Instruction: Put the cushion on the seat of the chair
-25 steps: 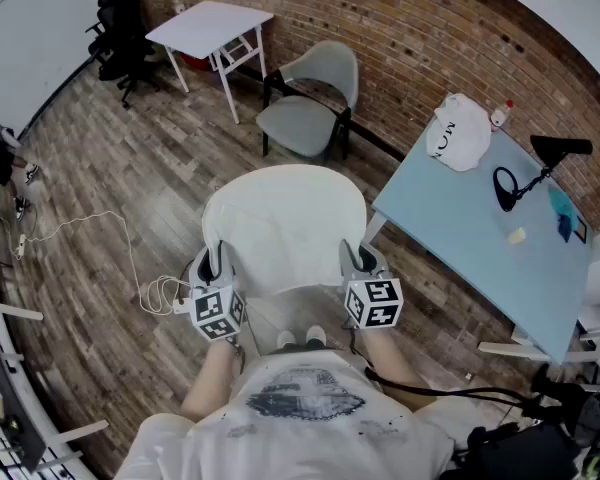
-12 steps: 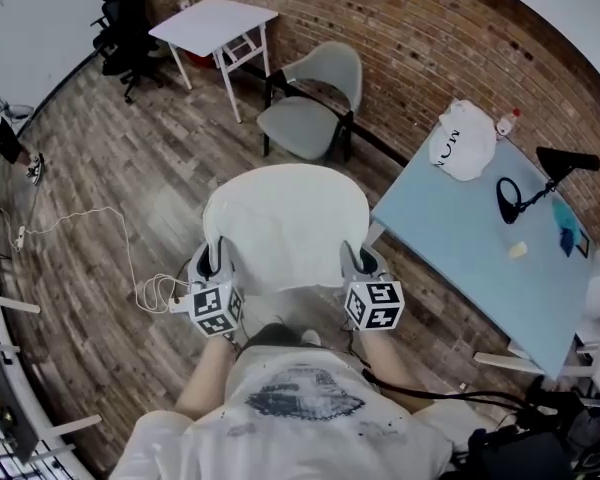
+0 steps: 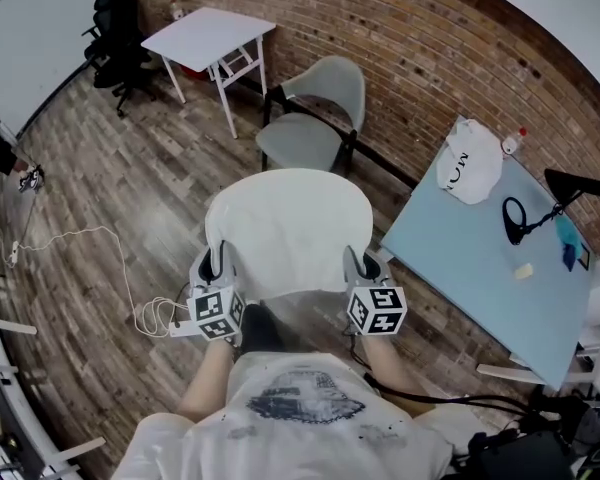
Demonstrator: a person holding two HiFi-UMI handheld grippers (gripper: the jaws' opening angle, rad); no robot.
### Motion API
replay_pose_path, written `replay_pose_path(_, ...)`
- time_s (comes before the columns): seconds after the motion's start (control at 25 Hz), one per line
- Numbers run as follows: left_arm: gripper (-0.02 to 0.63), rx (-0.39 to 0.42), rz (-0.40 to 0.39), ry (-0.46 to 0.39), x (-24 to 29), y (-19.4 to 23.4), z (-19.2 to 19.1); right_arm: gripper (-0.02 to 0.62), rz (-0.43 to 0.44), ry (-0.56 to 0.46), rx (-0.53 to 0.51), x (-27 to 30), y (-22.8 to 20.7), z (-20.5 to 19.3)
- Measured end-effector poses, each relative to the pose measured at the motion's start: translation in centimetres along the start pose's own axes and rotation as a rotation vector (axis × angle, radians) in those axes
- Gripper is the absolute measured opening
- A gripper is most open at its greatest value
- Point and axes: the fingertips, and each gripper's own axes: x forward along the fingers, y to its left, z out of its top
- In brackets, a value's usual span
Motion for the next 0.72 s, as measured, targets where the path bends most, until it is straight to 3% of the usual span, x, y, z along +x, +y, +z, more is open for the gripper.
replay_pose_path(0.72,0.066,0.036,-0.169,0.090,25.6,18.5,4.2,0.046,-0.157,0.047,0.056,26.7,7.7,5.3)
